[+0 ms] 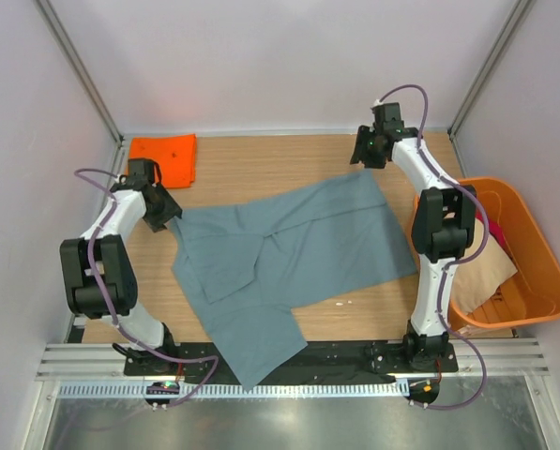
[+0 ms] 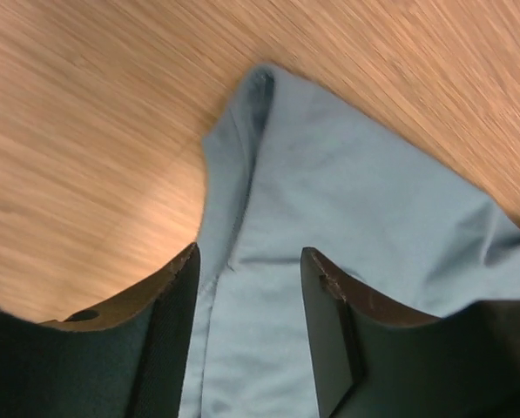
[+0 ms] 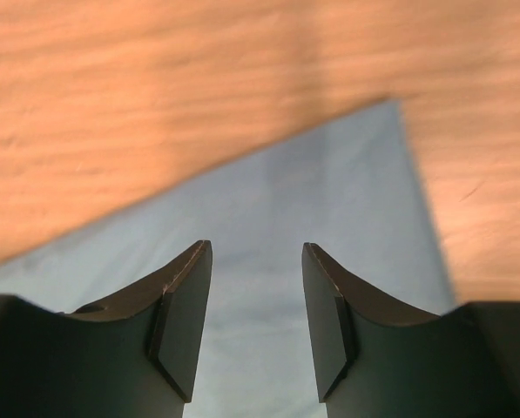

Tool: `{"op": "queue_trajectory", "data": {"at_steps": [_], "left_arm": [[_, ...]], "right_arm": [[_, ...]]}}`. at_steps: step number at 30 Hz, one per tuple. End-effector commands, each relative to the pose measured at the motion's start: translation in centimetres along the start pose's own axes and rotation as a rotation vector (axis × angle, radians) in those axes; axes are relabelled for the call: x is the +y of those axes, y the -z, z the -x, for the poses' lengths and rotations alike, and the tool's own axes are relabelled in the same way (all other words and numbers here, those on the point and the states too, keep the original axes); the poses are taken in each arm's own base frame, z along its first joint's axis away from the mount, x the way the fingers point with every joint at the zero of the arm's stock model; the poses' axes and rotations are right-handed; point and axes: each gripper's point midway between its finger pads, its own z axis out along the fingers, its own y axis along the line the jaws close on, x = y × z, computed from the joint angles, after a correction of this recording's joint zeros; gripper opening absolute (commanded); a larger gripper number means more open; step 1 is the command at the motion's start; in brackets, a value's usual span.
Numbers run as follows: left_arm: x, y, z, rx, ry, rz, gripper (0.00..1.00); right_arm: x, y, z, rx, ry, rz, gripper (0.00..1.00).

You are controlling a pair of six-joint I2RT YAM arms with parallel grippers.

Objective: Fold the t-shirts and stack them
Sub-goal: Fold the tshirt

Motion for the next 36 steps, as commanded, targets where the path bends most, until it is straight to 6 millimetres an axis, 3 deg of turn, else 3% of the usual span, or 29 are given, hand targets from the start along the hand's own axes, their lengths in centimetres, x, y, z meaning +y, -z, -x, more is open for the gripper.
{"op": "queue_trajectory", "data": {"at_steps": [1, 2, 6, 16, 18, 20, 21, 22, 26, 30, 31, 36], "left_arm": [[-1.7, -0.4, 3.3, -0.070, -0.007, -0.098, 0.50], [-1.7, -1.1, 3.1, -0.048, -0.002, -0.108, 0.50], [-2.8, -2.4, 3.3, -0.032, -0.003, -0.155, 0.52], [-3.2, -4.0, 3.6, -0.007, 0.013, -0.162, 0.50], [-3.3, -3.8, 3.6, 0.004, 0.020, -0.163, 0.47], [-3.4, -3.4, 3.3, 0.013, 0.022, -0.167, 0.45], [-3.0, -3.1, 2.9, 0.029, 0.046, -0.152, 0.43], [-2.8, -2.3, 2.9, 0.021, 0.066, -0.140, 0.42], [-1.2, -0.5, -0.8, 0.086, 0.142, -0.055, 0.41], [1.1, 1.0, -7.1, 0.188, 0.130, 0.067, 0.40], [0.9, 1.4, -8.8, 0.205, 0.125, 0.094, 0.40], [1.9, 4.3, -15.8, 0.271, 0.056, 0.147, 0.39]], "right_arm": [[-4.4, -1.2, 2.8, -0.041, 0.024, -0.111, 0.52], [-4.9, -1.2, 3.9, -0.064, 0.025, -0.114, 0.52], [-7.8, -3.5, 4.1, -0.039, 0.033, -0.136, 0.52], [-6.9, -6.4, 4.4, -0.030, 0.052, -0.028, 0.40], [-7.2, -6.0, 4.5, -0.029, 0.035, -0.051, 0.38], [-7.6, -5.1, 4.8, -0.027, 0.013, -0.089, 0.43], [-8.5, -4.2, 4.2, 0.005, -0.031, -0.159, 0.45], [-8.1, -2.7, 4.9, -0.009, -0.053, -0.166, 0.48], [-7.9, 1.3, 4.1, -0.001, -0.137, -0.207, 0.52], [-5.9, 2.4, 1.4, 0.070, -0.286, -0.124, 0.52], [-5.6, 2.2, 0.1, 0.106, -0.338, -0.110, 0.52], [-5.0, 2.4, -1.5, 0.121, -0.346, -0.096, 0.52]]}}
